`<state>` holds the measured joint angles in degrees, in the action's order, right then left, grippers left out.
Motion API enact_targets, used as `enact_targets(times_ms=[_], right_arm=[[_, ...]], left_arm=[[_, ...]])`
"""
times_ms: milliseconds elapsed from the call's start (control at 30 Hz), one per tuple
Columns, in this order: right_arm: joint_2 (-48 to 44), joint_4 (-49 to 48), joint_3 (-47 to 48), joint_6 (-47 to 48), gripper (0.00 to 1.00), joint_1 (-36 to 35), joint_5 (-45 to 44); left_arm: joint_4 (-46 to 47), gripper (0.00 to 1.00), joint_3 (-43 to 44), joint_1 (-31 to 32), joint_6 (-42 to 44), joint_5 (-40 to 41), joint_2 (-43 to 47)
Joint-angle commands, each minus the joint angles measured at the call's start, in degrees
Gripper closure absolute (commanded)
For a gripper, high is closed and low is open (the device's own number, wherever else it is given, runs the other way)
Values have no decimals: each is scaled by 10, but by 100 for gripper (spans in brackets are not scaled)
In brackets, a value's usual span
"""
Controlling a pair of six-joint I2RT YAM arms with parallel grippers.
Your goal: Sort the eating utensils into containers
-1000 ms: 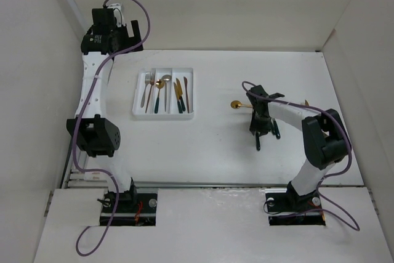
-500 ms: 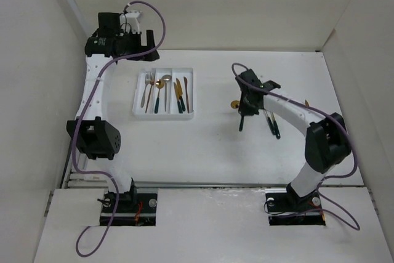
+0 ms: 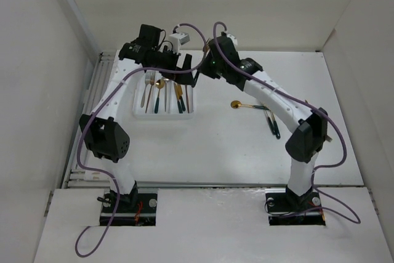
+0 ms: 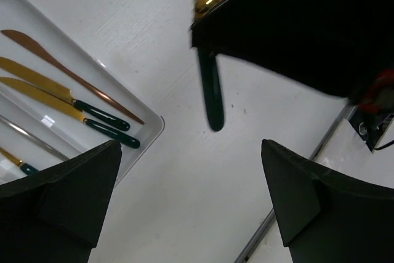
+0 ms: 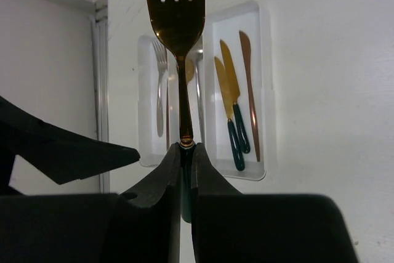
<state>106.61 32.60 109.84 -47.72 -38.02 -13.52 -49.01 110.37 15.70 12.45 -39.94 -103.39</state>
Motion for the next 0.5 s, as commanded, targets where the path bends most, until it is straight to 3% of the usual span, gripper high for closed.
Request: enact_targets(times_ms=[0, 200, 333, 467], right_arm=[[24, -13, 20, -32, 100, -12, 24], [18, -45, 1, -42, 100, -17, 52], [-4, -70, -32, -66, 100, -28, 58], [-12, -79, -44, -71, 100, -28, 79]], left_arm=[[13, 4, -17, 16, 13, -8, 29], [26, 7, -37, 28, -1, 19, 24], [31, 18, -64, 28, 5, 24, 19], [37, 37, -72, 28, 0, 24, 19]])
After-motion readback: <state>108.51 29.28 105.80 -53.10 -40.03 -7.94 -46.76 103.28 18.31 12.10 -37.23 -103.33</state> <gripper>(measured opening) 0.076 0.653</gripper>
